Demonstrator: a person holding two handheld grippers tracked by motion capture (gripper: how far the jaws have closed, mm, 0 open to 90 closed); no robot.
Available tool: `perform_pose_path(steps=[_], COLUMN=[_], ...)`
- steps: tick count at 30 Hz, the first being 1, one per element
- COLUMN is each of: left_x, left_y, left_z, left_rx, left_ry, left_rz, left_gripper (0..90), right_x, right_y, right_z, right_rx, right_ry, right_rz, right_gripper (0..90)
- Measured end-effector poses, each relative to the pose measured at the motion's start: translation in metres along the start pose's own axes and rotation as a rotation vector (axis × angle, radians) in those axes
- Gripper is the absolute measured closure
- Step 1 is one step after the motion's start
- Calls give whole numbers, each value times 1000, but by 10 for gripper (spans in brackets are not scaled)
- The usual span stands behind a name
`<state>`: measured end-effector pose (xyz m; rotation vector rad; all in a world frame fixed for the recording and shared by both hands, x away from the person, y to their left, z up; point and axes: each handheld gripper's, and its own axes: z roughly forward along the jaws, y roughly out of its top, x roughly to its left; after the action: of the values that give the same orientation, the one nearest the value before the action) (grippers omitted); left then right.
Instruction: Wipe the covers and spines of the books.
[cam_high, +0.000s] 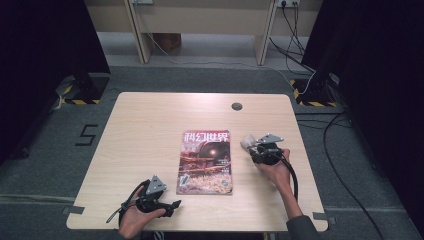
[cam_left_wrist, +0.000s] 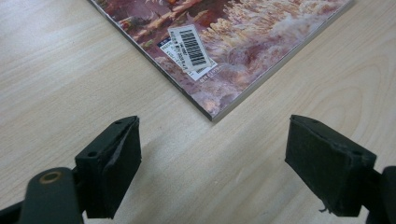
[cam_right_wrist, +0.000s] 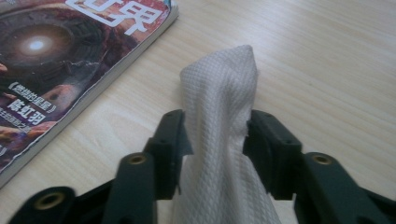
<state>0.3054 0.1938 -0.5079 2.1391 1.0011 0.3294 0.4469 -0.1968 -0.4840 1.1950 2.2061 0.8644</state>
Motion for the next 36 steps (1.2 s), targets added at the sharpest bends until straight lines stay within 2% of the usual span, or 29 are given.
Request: perform_pose_path(steps=[2, 3, 9, 12, 18, 21, 23, 25, 32, 33, 36], left_x=[0, 0, 0, 1, 2, 2, 2, 2, 3, 3, 3], left_y=[0, 0, 0, 0, 0, 0, 0, 1, 1, 1, 1], left_z=[0, 0, -1, -1, -1, -2, -2, -2, -3, -3, -3], left_rx=[-1, -3, -2, -4, -3, -2, -5, -6, -7, -6, -6], left_ry=[-1, -2, -1, -2, -2, 0, 2, 3, 5, 6, 7], left_rz=[0, 3, 2, 0, 2, 3, 1, -1, 0, -1, 0], left_gripper=[178, 178, 178, 177, 171, 171, 171, 170, 170, 169, 169], right_x=[0, 1, 5, 8, 22, 26, 30, 33, 40, 44, 47], right_y=[-1, -4, -8, -8, -8, -10, -15, -18, -27, -30, -34], right_z=[-3, -8, -18, -21, -31, -35, -37, -39, -48, -51, -54], right_rx=[-5, -11, -29, -26, -26, -42, -39, -28, -46, -42, -44], right_ry=[-4, 7, 21, 32, 70, 82, 110, 109, 131, 125, 134], right_rz=[4, 23, 37, 43, 18, 28, 40, 39, 53, 35, 35], right_gripper=[510, 457, 394, 378, 335, 330, 305, 289, 271, 263, 261])
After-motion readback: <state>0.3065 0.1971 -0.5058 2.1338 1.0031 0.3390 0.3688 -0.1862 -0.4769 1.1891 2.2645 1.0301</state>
